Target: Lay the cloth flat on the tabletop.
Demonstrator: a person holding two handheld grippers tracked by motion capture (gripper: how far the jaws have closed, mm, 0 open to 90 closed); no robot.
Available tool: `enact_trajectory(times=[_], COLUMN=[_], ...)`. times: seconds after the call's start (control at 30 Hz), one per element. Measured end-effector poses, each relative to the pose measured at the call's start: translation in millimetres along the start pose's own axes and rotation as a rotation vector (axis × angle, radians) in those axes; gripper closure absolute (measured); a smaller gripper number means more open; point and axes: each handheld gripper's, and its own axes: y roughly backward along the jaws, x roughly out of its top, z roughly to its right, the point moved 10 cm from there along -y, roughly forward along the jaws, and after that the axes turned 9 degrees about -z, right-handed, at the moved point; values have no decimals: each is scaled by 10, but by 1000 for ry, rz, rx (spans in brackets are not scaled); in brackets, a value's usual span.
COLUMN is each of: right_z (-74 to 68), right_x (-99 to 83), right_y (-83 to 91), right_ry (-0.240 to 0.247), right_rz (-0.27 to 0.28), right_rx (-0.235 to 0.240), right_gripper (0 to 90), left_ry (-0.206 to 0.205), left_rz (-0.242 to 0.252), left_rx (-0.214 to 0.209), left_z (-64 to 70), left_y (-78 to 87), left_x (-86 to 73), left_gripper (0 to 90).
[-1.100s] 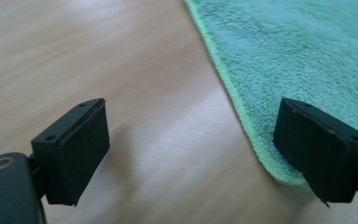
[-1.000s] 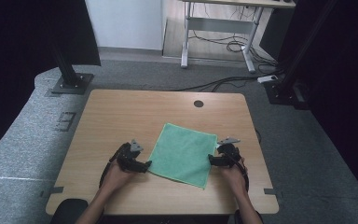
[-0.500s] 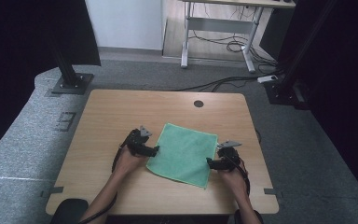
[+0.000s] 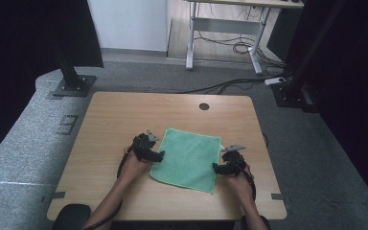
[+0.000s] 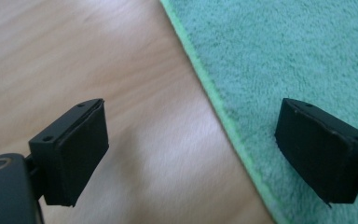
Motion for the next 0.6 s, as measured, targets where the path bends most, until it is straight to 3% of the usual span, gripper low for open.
enact_trajectory(times=[0.1,0.3,0.5,0.6], right_z=[-29,-168,-287,-302], right_x=[49,212,372,428], right_y=[-30,-113,-196,-231], right_ry=[-1,49,87,86], right_rz=[5,15,26,27], right_rx=[3,4,9,14], right_gripper=[235,238,242,242], left_ry=[23,46,60,66], left_rz=[-2,-14,-16,-11], left_rx=[-16,-18,8,41], left_z=[-33,-129,-224,-304], left_y=[68,223,278,261], left_x=[-129,-396,-494,-476], left_gripper=[93,93,82,70])
